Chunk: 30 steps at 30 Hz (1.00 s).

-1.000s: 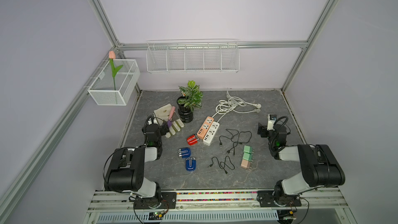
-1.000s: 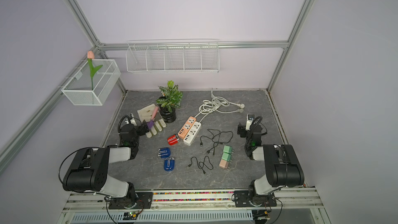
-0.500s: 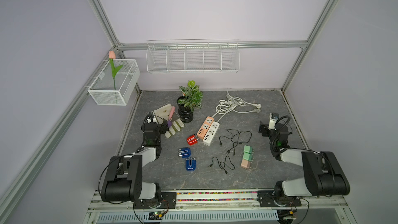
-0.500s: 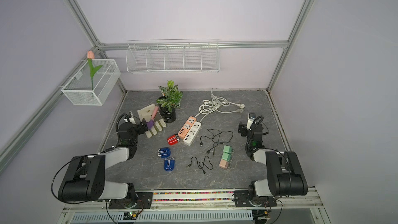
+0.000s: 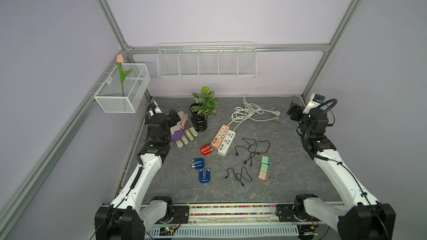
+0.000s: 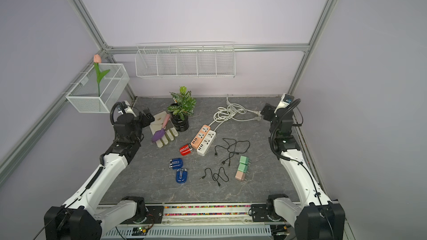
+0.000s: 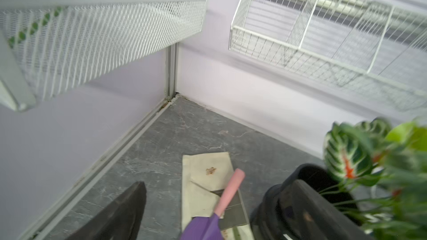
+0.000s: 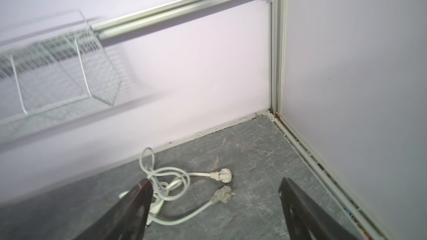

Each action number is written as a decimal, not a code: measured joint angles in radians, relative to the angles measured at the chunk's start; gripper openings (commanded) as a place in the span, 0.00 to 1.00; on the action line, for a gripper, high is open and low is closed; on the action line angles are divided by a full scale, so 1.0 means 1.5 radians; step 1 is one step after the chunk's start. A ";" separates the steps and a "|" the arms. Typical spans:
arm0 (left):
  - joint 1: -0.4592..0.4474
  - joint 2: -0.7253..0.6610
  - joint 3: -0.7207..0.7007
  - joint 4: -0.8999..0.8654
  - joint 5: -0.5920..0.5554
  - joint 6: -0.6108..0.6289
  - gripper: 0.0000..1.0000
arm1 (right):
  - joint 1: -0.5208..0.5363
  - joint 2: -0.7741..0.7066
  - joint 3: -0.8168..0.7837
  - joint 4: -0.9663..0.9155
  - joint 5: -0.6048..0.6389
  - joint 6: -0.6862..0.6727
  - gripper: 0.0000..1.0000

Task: Charge the electric shaver
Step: Pick up the charging cable from the center of the board.

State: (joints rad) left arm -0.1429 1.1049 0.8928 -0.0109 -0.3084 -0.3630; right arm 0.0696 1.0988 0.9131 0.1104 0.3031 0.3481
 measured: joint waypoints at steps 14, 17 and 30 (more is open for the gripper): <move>-0.019 0.028 0.069 -0.302 0.146 -0.257 0.94 | 0.005 0.019 0.112 -0.409 -0.093 0.159 0.87; -0.045 -0.004 0.050 -0.325 0.170 -0.289 0.85 | 0.024 0.038 0.143 -0.474 -0.104 0.167 0.80; -0.210 -0.072 -0.072 -0.315 0.238 -0.385 0.59 | 0.200 0.157 0.083 -0.553 -0.194 0.248 0.58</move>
State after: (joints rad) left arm -0.4576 0.9962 0.7841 -0.4831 0.0486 -0.9401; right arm 0.3698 1.3338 1.0374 -0.7193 0.0128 0.7197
